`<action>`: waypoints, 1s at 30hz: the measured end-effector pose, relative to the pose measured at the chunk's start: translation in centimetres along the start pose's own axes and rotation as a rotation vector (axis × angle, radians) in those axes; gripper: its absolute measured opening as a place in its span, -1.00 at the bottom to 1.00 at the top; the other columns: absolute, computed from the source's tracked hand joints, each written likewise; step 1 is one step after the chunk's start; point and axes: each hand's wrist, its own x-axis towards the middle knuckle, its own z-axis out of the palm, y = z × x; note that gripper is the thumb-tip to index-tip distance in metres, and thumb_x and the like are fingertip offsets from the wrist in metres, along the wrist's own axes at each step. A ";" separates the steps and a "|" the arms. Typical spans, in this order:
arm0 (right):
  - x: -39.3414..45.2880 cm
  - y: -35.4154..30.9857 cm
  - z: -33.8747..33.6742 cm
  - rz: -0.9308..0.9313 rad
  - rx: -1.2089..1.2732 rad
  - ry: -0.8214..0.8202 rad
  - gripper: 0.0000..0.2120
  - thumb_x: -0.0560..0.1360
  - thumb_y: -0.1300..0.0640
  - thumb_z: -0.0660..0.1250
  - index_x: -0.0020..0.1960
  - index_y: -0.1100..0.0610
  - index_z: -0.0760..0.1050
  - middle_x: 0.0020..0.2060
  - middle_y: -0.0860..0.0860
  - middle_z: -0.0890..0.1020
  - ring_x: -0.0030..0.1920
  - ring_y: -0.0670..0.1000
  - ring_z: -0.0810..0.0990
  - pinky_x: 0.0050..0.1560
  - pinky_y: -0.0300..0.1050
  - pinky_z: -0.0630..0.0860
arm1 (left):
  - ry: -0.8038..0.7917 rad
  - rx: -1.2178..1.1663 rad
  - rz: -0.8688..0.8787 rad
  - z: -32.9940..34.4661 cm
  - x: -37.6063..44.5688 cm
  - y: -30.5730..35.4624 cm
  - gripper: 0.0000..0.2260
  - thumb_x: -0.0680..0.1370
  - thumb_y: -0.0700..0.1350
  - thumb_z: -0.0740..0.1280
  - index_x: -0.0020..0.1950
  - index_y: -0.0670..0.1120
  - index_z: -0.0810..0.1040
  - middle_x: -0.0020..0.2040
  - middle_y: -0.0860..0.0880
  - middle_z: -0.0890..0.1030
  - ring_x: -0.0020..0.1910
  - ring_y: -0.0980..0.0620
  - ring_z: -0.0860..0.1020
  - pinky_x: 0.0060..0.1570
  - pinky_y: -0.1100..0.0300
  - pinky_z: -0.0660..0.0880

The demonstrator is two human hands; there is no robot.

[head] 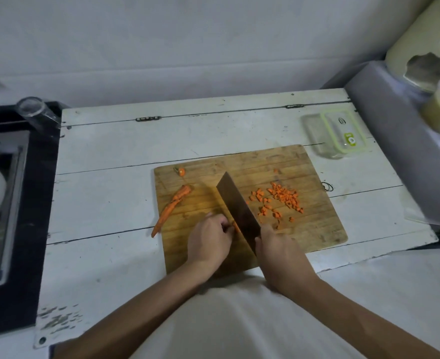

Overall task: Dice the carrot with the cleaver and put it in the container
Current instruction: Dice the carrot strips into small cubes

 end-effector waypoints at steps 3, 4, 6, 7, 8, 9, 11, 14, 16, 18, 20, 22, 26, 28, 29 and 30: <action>0.3 -0.9 0.6 0.010 -0.069 -0.029 -0.95 0.67 0.15 0.17 0.05 0.04 0.30 -0.15 0.05 0.64 -0.15 0.11 0.66 -0.27 -0.09 0.38 | 0.014 0.012 0.003 -0.1 0.0 0.2 -0.93 0.60 0.00 0.41 -0.06 0.07 0.67 -0.05 0.14 0.56 -0.15 0.14 0.53 -0.31 0.31 0.33; 0.8 -1.3 0.6 0.014 -0.060 -0.020 -0.98 0.67 0.16 0.15 0.07 0.06 0.33 -0.14 0.07 0.65 -0.13 0.13 0.67 -0.28 -0.08 0.38 | 0.015 0.023 0.004 -0.1 0.0 0.3 -0.93 0.61 -0.01 0.40 -0.05 0.07 0.67 -0.04 0.14 0.55 -0.14 0.13 0.54 -0.30 0.29 0.34; 2.4 -2.3 0.6 0.038 -0.010 0.002 -0.95 0.68 0.15 0.12 0.09 0.10 0.35 -0.12 0.11 0.66 -0.11 0.17 0.67 -0.27 -0.01 0.46 | 0.010 0.055 0.014 -0.2 -0.1 0.3 -0.93 0.61 0.00 0.39 -0.01 0.07 0.67 -0.01 0.11 0.56 -0.07 0.07 0.57 -0.24 0.22 0.40; 3.3 -2.8 0.5 0.041 0.019 0.009 -0.94 0.68 0.14 0.12 0.06 0.10 0.34 -0.12 0.12 0.65 -0.10 0.19 0.66 -0.25 0.03 0.51 | 0.003 0.067 0.016 -0.2 -0.1 0.3 -0.92 0.62 0.01 0.38 0.01 0.07 0.67 0.01 0.10 0.57 -0.05 0.05 0.58 -0.21 0.19 0.40; 4.0 -3.0 0.5 0.037 0.050 0.012 -0.93 0.68 0.13 0.11 0.03 0.10 0.32 -0.12 0.13 0.64 -0.10 0.21 0.65 -0.23 0.05 0.51 | -0.001 0.071 0.014 -0.3 -0.2 0.3 -0.91 0.62 0.01 0.37 0.02 0.07 0.67 0.02 0.09 0.57 -0.03 0.04 0.58 -0.20 0.18 0.39; 4.3 -3.0 0.3 0.037 0.076 0.014 -0.91 0.68 0.12 0.11 0.01 0.10 0.30 -0.13 0.14 0.63 -0.09 0.22 0.63 -0.24 0.05 0.47 | -0.008 0.067 0.009 -0.3 -0.2 0.4 -0.91 0.62 0.01 0.37 0.03 0.07 0.67 0.03 0.09 0.57 -0.03 0.04 0.58 -0.19 0.17 0.39; 4.2 -2.0 0.2 0.041 0.110 0.050 -0.89 0.68 0.09 0.11 0.04 0.11 0.33 -0.14 0.14 0.62 -0.10 0.23 0.62 -0.25 0.00 0.40 | -0.022 0.036 0.015 -0.3 -0.2 0.2 -0.92 0.61 0.00 0.39 0.03 0.07 0.68 0.03 0.09 0.59 -0.03 0.05 0.59 -0.16 0.15 0.47; 2.9 -0.3 -0.2 0.056 0.138 0.115 -0.84 0.68 0.07 0.14 0.10 0.16 0.39 -0.23 0.10 0.59 -0.14 0.23 0.63 -0.28 -0.05 0.34 | -0.031 -0.030 0.009 -0.6 -0.2 -0.2 -0.91 0.60 -0.02 0.41 0.04 0.04 0.70 0.02 0.11 0.61 -0.06 0.12 0.59 -0.06 0.24 0.51; 2.0 0.1 -0.4 0.043 0.125 0.112 -0.85 0.68 0.07 0.15 0.10 0.15 0.38 -0.28 0.06 0.55 -0.19 0.20 0.62 -0.30 -0.07 0.31 | -0.035 -0.071 -0.009 -0.8 0.0 -0.7 -0.93 0.61 -0.05 0.42 0.02 0.03 0.70 0.00 0.12 0.62 -0.09 0.19 0.56 -0.09 0.36 0.44; 1.3 0.2 -0.3 0.030 0.107 0.101 -0.84 0.68 0.05 0.14 0.12 0.14 0.38 -0.22 0.10 0.62 -0.19 0.19 0.63 -0.30 -0.05 0.37 | -0.054 -0.087 -0.031 -0.9 0.0 -0.8 -0.93 0.61 -0.07 0.41 0.01 0.04 0.70 -0.02 0.12 0.64 -0.12 0.21 0.56 -0.16 0.43 0.40; 0.7 -0.2 0.1 0.026 0.083 0.078 -0.84 0.68 0.04 0.13 0.12 0.11 0.38 -0.16 0.11 0.64 -0.17 0.17 0.63 -0.25 0.00 0.47 | -0.062 -0.081 -0.043 -0.9 0.2 -0.7 -0.93 0.61 -0.06 0.41 -0.02 0.06 0.70 -0.04 0.12 0.65 -0.13 0.19 0.57 -0.19 0.41 0.40; 0.4 -0.6 0.5 0.033 0.063 0.060 -0.85 0.69 0.03 0.11 0.13 0.10 0.37 -0.14 0.09 0.63 -0.20 0.12 0.58 -0.25 -0.03 0.46 | -0.063 -0.053 -0.039 -0.7 0.3 -0.3 -0.92 0.61 -0.05 0.41 -0.04 0.06 0.69 -0.03 0.10 0.64 -0.12 0.17 0.57 -0.18 0.33 0.44; 0.7 -1.3 1.2 0.028 0.010 0.036 -0.91 0.70 0.12 0.11 0.13 0.10 0.36 -0.13 0.08 0.65 -0.16 0.11 0.62 -0.27 -0.11 0.34 | -0.061 -0.009 -0.015 -0.7 0.2 0.1 -0.92 0.61 -0.03 0.40 -0.02 0.05 0.69 0.00 0.08 0.59 -0.08 0.10 0.58 -0.12 0.16 0.55; 0.9 -1.6 1.6 0.034 -0.006 0.024 -0.95 0.68 0.18 0.13 0.12 0.10 0.34 -0.13 0.09 0.66 -0.13 0.13 0.66 -0.27 -0.09 0.37 | -0.066 0.025 -0.018 -0.8 0.1 0.3 -0.92 0.61 -0.01 0.39 0.01 0.06 0.68 0.01 0.09 0.57 -0.06 0.07 0.58 -0.14 0.14 0.54; 1.0 -1.8 1.8 0.037 -0.013 0.022 -0.95 0.67 0.20 0.13 0.12 0.10 0.34 -0.13 0.09 0.66 -0.13 0.13 0.67 -0.28 -0.09 0.38 | -0.071 0.044 -0.025 -0.9 0.1 0.4 -0.92 0.62 0.00 0.38 0.02 0.07 0.67 0.02 0.09 0.56 -0.05 0.06 0.58 -0.15 0.13 0.54; 1.3 -2.0 2.0 0.038 -0.022 0.027 -0.94 0.67 0.20 0.12 0.11 0.10 0.34 -0.14 0.09 0.66 -0.14 0.13 0.68 -0.29 -0.09 0.39 | -0.074 0.062 -0.032 -0.9 0.1 0.5 -0.92 0.62 0.01 0.37 0.02 0.08 0.66 0.02 0.09 0.56 -0.05 0.05 0.58 -0.15 0.12 0.54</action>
